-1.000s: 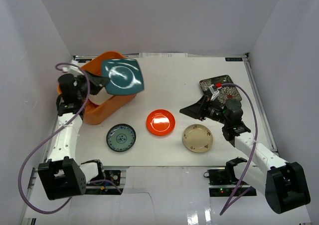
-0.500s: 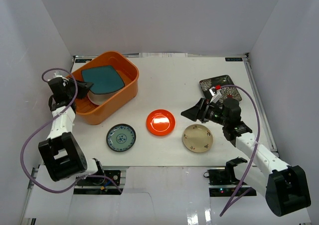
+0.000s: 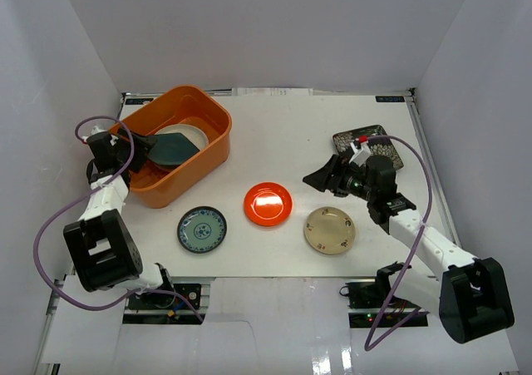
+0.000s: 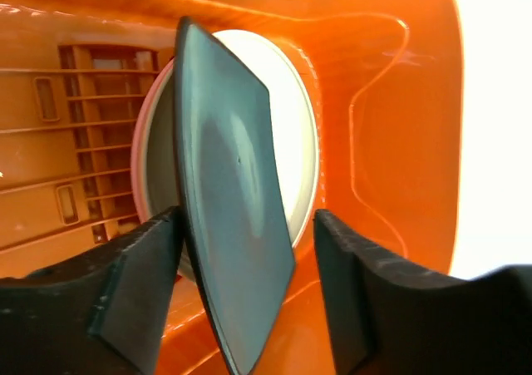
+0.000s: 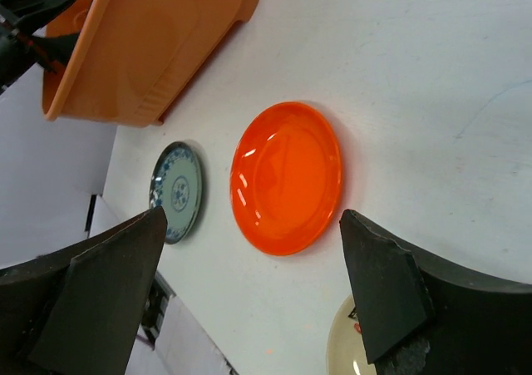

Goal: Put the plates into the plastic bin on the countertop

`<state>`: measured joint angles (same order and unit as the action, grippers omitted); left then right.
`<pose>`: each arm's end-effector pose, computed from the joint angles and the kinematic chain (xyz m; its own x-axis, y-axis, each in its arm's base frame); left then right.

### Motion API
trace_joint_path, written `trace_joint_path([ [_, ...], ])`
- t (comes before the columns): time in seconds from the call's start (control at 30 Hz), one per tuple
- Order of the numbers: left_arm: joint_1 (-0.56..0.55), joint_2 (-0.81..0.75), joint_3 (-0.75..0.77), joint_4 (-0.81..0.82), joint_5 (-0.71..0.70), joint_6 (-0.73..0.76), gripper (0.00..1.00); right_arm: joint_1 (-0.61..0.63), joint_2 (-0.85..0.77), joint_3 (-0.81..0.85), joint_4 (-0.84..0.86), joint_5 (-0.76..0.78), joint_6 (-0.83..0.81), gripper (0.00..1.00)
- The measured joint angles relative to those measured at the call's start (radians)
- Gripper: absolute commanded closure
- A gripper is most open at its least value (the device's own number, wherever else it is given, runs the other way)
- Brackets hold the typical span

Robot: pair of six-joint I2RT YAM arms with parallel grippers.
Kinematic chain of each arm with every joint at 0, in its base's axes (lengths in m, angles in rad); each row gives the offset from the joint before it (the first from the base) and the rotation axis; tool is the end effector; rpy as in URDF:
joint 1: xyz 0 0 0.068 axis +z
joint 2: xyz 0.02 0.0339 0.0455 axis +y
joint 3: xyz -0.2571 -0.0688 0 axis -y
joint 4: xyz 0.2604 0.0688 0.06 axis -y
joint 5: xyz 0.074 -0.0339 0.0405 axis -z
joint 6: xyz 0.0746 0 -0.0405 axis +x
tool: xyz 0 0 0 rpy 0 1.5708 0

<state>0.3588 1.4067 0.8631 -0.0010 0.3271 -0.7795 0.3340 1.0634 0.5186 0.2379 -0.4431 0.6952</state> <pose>0.3414 0.1024 0.2089 -0.2922 -0.8205 -0.4914 -0.3945 0.5714 -0.7196 0.2575 0.1232 0.2119 -0.6562 0.3848 -0.6491 -0.3411 0.6160 0.7101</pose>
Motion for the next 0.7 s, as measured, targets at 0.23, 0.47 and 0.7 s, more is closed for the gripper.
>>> trace_joint_path([
  [0.23,-0.027,-0.014,-0.006,-0.03,-0.083,0.007,0.07,-0.005,0.05,0.059,-0.05,0.174,-0.027,0.16],
  [0.47,-0.064,-0.043,0.004,-0.14,-0.209,0.086,0.02,-0.127,0.118,0.063,-0.065,0.278,0.012,0.49],
  [0.7,-0.103,-0.043,0.048,-0.233,-0.322,0.17,0.02,-0.271,0.106,0.055,-0.072,0.344,0.057,0.91],
])
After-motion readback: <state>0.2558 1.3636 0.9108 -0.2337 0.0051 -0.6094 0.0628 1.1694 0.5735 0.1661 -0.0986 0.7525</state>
